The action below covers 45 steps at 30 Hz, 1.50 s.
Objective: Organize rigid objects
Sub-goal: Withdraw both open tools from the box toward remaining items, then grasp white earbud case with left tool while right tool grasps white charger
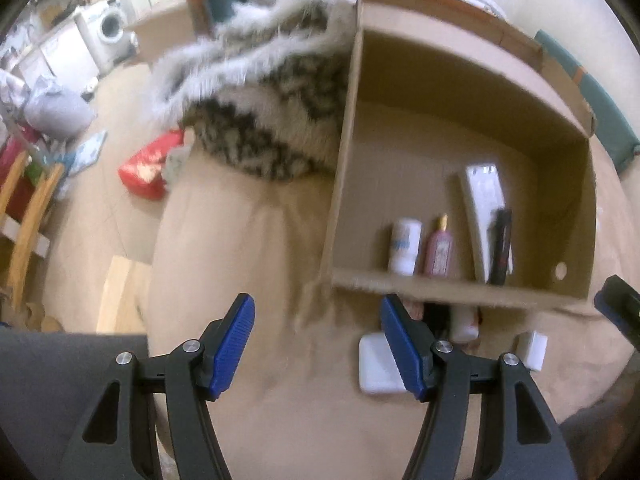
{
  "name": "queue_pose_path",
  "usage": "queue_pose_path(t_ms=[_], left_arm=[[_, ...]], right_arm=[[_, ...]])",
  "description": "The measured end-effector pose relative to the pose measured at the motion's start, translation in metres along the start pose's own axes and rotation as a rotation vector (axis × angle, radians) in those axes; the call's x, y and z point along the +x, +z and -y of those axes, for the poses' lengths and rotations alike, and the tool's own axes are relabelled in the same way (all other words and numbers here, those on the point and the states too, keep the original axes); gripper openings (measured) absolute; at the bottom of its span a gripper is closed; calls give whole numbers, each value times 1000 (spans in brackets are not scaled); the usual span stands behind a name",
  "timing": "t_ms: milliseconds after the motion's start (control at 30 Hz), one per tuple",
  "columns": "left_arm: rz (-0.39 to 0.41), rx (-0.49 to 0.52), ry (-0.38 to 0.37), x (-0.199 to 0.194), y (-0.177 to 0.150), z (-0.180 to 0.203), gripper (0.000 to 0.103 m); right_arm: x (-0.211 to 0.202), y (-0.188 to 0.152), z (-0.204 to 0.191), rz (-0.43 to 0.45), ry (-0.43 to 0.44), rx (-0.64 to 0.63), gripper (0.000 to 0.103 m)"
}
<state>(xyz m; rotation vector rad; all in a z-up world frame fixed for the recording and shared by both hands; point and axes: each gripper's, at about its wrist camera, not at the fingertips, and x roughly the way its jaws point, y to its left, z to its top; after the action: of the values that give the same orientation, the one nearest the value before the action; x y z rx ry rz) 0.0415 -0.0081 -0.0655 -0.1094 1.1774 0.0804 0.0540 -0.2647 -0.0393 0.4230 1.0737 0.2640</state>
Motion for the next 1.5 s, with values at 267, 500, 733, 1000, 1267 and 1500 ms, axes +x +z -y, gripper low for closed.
queue_pose_path(t_ms=[267, 500, 733, 1000, 1267, 1500], left_arm=[[-223, -5, -98, 60, -18, 13, 62], [-315, -28, -158, 84, -18, 22, 61], [-372, -22, -144, 98, -25, 21, 40], [-346, 19, -11, 97, -20, 9, 40], [-357, 33, 22, 109, -20, 15, 40], [-355, 36, 22, 112, -22, 14, 40]], right_arm=[[11, -15, 17, -62, -35, 89, 90], [20, -14, 32, -89, -41, 153, 90], [27, -17, 50, -138, -61, 216, 90], [60, -34, 73, -298, -87, 310, 88], [109, -41, 51, -405, -300, 109, 69], [113, -48, 33, -383, -400, -52, 45]])
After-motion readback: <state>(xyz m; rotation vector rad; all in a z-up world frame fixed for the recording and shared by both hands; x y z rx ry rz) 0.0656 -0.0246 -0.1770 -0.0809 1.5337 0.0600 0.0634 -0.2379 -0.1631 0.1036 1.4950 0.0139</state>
